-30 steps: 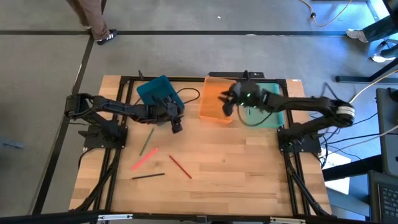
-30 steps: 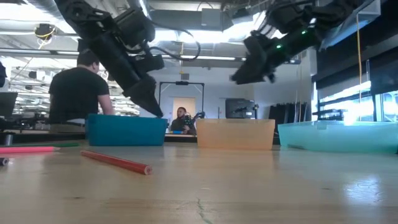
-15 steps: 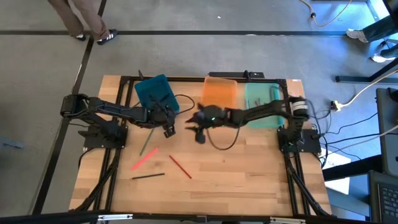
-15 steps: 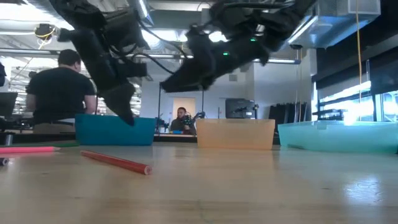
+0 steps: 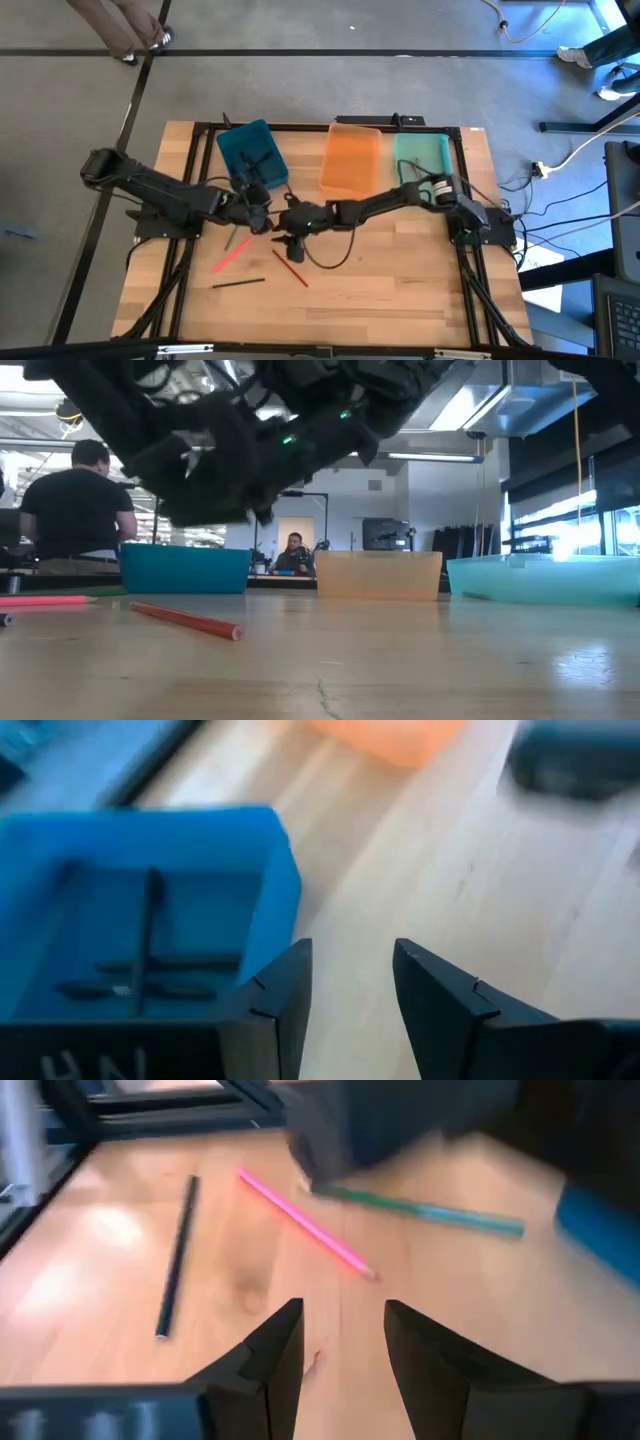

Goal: Sort crayons/erasers/pens/pencils in bins
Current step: Put the red pencil into the orange bin

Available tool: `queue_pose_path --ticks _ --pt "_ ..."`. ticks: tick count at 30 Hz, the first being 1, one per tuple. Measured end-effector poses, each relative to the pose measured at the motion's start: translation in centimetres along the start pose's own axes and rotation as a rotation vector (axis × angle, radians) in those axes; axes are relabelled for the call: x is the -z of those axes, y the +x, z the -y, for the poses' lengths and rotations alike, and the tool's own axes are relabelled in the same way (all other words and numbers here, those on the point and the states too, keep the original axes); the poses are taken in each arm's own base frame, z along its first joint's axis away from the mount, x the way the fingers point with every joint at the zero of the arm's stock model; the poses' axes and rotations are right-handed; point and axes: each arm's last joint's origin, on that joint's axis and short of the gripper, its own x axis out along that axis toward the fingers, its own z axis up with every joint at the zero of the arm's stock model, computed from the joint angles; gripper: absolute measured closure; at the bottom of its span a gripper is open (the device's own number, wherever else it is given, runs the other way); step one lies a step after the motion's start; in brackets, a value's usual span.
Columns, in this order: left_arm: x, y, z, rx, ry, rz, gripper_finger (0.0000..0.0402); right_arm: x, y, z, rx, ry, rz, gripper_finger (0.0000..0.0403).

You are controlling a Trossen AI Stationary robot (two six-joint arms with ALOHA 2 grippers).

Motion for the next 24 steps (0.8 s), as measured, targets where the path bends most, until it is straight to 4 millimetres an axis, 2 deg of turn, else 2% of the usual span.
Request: queue_pose_path --ticks 3,8,13,17,20,24 --pt "0.0 -0.7 0.5 -0.018 -0.018 0.073 0.0267 1.2 1.7 -1.1 0.085 0.063 -0.088 0.0257" --pt "0.2 -2.2 2.3 0.061 -0.034 0.166 0.0267 3.2 3.3 -3.5 0.245 0.043 -0.274 0.0257" --pt "1.3 -3.9 3.7 0.122 0.026 0.219 0.0267 2.8 3.5 -6.6 0.262 0.029 -0.272 0.0257" --pt "1.7 -4.7 4.0 0.098 0.05 0.273 0.0267 1.4 3.2 -8.3 0.291 0.03 -0.207 0.0257" --pt "1.8 -4.8 4.0 0.081 0.058 0.288 0.0267 0.8 3.1 -8.9 0.293 0.074 -0.168 0.0257" --pt "1.9 -4.8 3.8 0.046 0.067 0.301 0.0267 1.3 3.2 -8.8 0.317 0.096 -0.194 0.0257"
